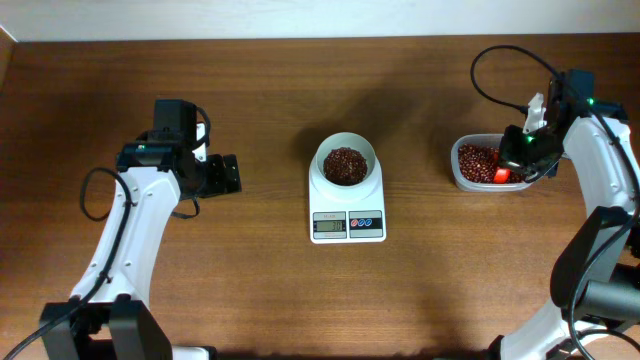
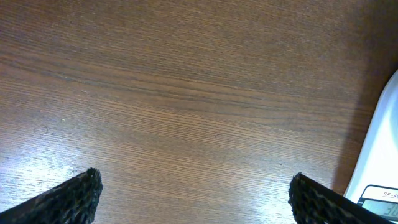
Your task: Scoop item into bowl and weigh 50g on scale
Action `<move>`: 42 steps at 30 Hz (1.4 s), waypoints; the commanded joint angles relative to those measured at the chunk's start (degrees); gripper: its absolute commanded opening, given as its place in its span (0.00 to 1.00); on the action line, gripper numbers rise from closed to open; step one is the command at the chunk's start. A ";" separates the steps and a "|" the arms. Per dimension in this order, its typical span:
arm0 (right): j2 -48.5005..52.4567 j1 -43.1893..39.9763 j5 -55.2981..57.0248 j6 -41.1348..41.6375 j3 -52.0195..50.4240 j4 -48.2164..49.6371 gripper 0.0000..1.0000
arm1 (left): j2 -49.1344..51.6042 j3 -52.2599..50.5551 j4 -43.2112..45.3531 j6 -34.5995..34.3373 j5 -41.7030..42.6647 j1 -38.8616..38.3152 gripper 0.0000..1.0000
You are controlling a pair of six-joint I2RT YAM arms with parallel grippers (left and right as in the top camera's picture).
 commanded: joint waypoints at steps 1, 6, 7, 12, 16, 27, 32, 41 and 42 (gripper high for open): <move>1.16 0.79 1.20 0.39 -1.29 0.74 0.04 | -0.02 0.83 -0.04 0.55 -0.20 0.13 0.99; 1.18 1.16 3.19 0.39 -3.04 2.73 0.04 | -0.02 0.83 -0.07 0.55 -0.20 0.13 0.99; 1.18 1.16 3.26 0.44 -3.91 3.80 0.04 | -0.02 0.83 -0.07 0.55 -0.20 0.13 0.99; 1.18 -0.31 -5.79 0.44 -4.81 4.98 0.04 | -0.02 0.83 -0.07 0.55 -0.20 0.13 0.99; 1.18 -1.29 -11.65 0.42 -4.81 5.03 0.04 | -0.02 0.83 -0.07 0.55 -0.20 0.13 0.99; 1.18 -4.94 -21.46 -2.51 -4.81 4.74 0.04 | -0.02 0.83 -0.07 0.55 -0.20 0.13 0.99; 1.18 -6.12 -23.69 -2.82 -4.81 3.28 0.04 | -0.02 0.83 -0.07 0.55 -0.20 0.13 0.99; 1.18 -16.04 -36.35 -5.88 -4.81 2.19 0.04 | -0.02 0.83 -0.07 0.55 -0.20 0.13 0.99; 1.18 -16.44 -36.35 -5.88 -4.81 2.16 0.04 | -0.02 0.83 -0.07 0.55 -0.20 0.13 0.99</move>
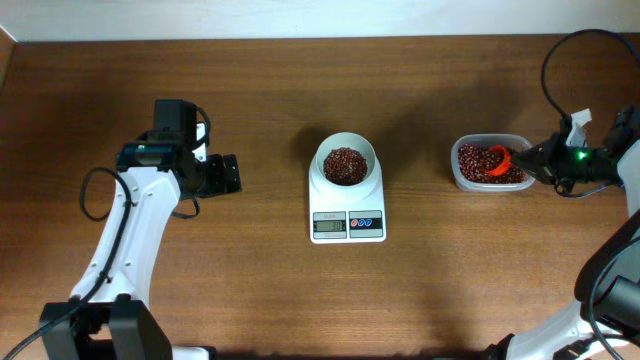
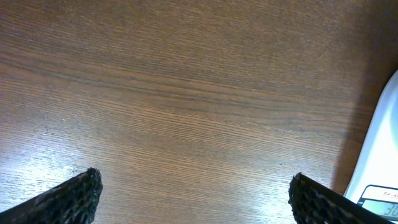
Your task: Scoop item into bowl and weigh 50g on scale
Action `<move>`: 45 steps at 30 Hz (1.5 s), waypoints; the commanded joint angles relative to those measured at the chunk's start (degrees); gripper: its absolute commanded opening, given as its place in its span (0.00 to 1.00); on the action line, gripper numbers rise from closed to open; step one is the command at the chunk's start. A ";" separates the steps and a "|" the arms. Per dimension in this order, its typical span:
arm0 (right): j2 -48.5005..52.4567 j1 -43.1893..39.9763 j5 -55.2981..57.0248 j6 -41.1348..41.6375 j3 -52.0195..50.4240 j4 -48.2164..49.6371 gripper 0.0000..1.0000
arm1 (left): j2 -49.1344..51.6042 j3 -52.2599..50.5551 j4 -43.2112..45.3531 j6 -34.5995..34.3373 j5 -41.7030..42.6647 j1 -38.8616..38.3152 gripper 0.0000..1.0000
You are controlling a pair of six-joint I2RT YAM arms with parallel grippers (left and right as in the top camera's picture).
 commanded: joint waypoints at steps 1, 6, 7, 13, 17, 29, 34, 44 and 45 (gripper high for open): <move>0.48 -1.05 -2.47 -1.03 -0.31 -0.15 0.04 | -0.02 0.83 -0.07 0.55 -0.20 0.13 0.99; 0.46 -3.45 -0.87 -0.98 -0.22 -2.12 0.04 | -0.02 0.83 -0.07 0.55 -0.20 0.13 0.99; 0.46 -3.58 -1.09 -0.98 -0.20 -2.34 0.04 | -0.02 0.83 -0.07 0.55 -0.20 0.13 0.99; 0.44 -3.58 -1.44 -1.01 2.25 -4.07 0.04 | -0.02 0.83 -0.07 0.55 -0.20 0.13 0.99; 0.35 -3.58 1.05 -0.98 3.10 -5.81 0.04 | -0.02 0.83 -0.07 0.55 -0.20 0.13 0.99; 0.35 -3.58 1.57 -4.48 7.17 -10.21 0.04 | -0.02 0.83 -0.07 0.55 -0.20 0.13 0.99; 0.35 -3.58 0.87 -5.49 7.17 -10.56 0.04 | -0.02 0.83 -0.07 0.55 -0.20 0.13 0.99; 0.35 -3.58 -4.92 -5.53 7.91 -11.58 0.04 | -0.02 0.83 -0.07 0.55 -0.20 0.13 0.99; 0.35 -3.58 -5.55 -5.51 7.91 -11.63 0.04 | -0.02 0.83 -0.07 0.55 -0.20 0.13 0.99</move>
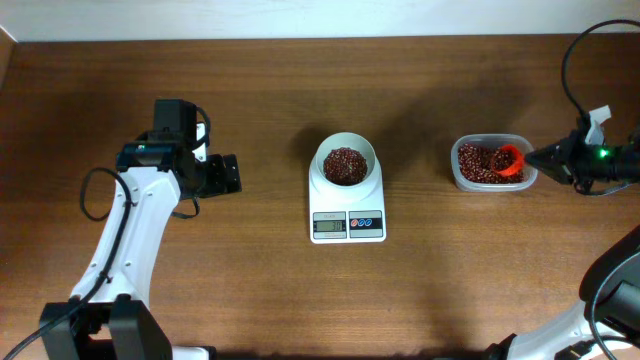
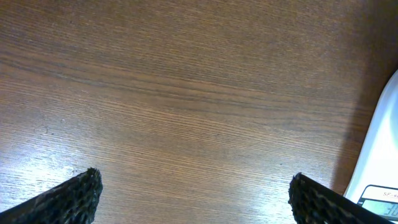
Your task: Scoop item into bowl and weigh 50g on scale
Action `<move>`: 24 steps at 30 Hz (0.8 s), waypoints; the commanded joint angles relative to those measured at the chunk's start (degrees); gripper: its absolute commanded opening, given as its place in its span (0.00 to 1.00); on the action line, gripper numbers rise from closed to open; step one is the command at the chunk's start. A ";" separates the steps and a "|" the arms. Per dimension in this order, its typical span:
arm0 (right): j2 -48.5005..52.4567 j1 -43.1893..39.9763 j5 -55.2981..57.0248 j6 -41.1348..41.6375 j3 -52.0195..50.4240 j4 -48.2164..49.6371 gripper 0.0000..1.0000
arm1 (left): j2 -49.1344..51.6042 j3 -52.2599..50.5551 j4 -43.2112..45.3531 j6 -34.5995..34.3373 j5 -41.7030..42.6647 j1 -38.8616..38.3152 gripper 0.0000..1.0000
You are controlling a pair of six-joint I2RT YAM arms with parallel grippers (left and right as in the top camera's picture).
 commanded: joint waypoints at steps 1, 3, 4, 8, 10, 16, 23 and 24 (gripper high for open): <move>0.28 -0.35 -3.65 -0.83 1.36 -0.39 0.04 | -0.02 0.83 -0.07 0.55 -0.22 0.13 0.99; 0.28 -0.31 -4.70 -0.85 1.36 -1.18 0.04 | -0.02 0.83 -0.07 0.55 -0.22 0.13 0.99; 0.28 -0.31 -4.72 -0.85 1.36 -1.36 0.04 | -0.02 0.83 -0.07 0.55 -0.22 0.13 0.99; 0.28 -0.31 -8.63 -0.87 1.36 -1.79 0.04 | -0.02 0.83 -0.07 0.55 -0.22 0.13 0.99; 0.28 -0.31 -10.75 -0.90 1.36 -2.47 0.04 | -0.02 0.83 -0.07 0.55 -0.22 0.13 0.99; 0.28 5.40 -13.73 -4.02 1.36 -5.46 0.04 | -0.02 0.83 -0.07 0.55 -0.22 0.13 0.99; 0.28 18.40 -20.35 -3.58 1.36 -5.16 0.04 | -0.02 0.83 -0.07 0.55 -0.22 0.13 0.99; 0.28 20.39 -20.35 -3.58 1.36 -5.14 0.04 | -0.02 0.83 -0.07 0.55 -0.22 0.13 0.99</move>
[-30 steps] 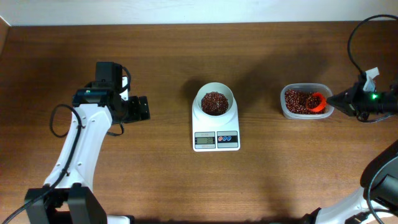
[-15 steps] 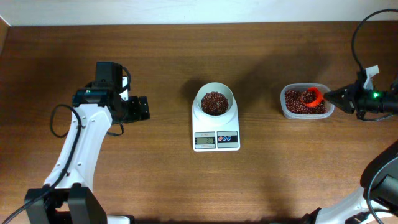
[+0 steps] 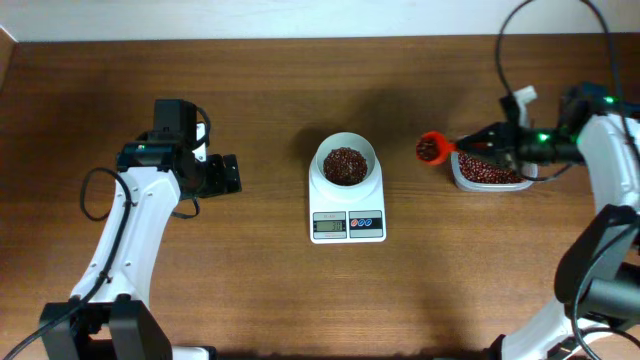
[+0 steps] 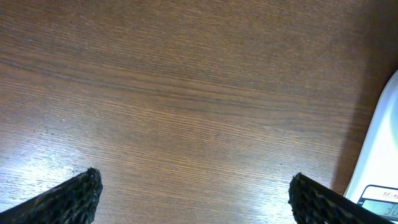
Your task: Scoop item into bowl and weigh 50g on scale
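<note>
A white bowl point(image 3: 346, 165) of dark red beans sits on the white scale point(image 3: 347, 214) at the table's middle. A clear tub point(image 3: 489, 172) of the same beans stands to its right. My right gripper point(image 3: 497, 139) is shut on the handle of a red scoop point(image 3: 432, 148), whose loaded cup hangs over the table between tub and bowl. My left gripper point(image 3: 228, 174) rests open at the left, empty; in the left wrist view its fingertips point(image 4: 81, 194) frame bare wood, with the scale's corner point(image 4: 379, 180) at the right edge.
The scale's display and buttons point(image 3: 347, 224) face the front edge. A black cable point(image 3: 540, 40) loops above the right arm. Bare wooden table point(image 3: 260, 290) lies all around the scale.
My right gripper has moved left with the scoop: the cup was over the tub's right part, and now it hangs left of the tub, loaded with beans. The left arm is unchanged.
The right gripper first stood over the tub with the scoop down among the beans. Then the arm lay out to the right with the scoop's cup over the tub, and stayed so. Now the loaded scoop is past the tub's left rim. The left arm never moved.
</note>
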Action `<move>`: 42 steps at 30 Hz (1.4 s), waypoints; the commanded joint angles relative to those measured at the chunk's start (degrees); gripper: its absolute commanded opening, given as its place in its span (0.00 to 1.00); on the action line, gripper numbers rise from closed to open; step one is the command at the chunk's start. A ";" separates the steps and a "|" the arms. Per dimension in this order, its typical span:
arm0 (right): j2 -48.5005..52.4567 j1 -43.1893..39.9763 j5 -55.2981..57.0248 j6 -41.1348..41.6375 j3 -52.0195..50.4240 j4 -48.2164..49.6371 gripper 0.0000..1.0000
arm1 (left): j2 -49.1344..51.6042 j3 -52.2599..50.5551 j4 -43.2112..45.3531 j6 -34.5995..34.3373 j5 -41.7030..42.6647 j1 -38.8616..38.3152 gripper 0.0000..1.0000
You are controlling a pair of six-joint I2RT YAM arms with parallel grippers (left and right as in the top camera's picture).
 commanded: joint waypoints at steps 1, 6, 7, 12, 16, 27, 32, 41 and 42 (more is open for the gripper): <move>0.28 4.72 -2.47 -0.66 1.25 0.20 0.04 | -0.02 0.83 -0.09 0.55 -0.20 0.13 0.99; 0.28 13.64 -2.64 6.01 1.25 7.48 0.04 | -0.02 0.83 -0.09 0.55 -0.20 0.13 0.99; 0.28 14.97 -2.64 8.02 1.25 9.94 0.04 | -0.02 0.83 -0.09 0.55 -0.20 0.13 0.99; 0.28 19.04 4.33 11.41 1.27 16.96 0.04 | -0.02 0.83 -0.09 0.55 -0.20 0.13 0.99; 0.28 19.19 8.68 11.37 3.45 16.13 0.04 | -0.02 0.83 -0.09 0.55 -0.20 0.13 0.99; 0.26 26.51 28.96 11.15 12.68 10.10 0.04 | -0.02 0.83 -0.09 0.55 -0.20 0.13 0.99; 0.26 26.51 28.96 11.17 12.68 11.47 0.04 | -0.02 0.83 -0.09 0.55 -0.20 0.13 0.99; 0.28 26.51 28.96 11.13 12.66 11.96 0.04 | -0.02 0.83 -0.09 0.55 -0.20 0.13 0.99; 0.26 26.51 28.96 11.13 12.66 11.98 0.04 | -0.02 0.83 -0.09 0.55 -0.20 0.13 0.99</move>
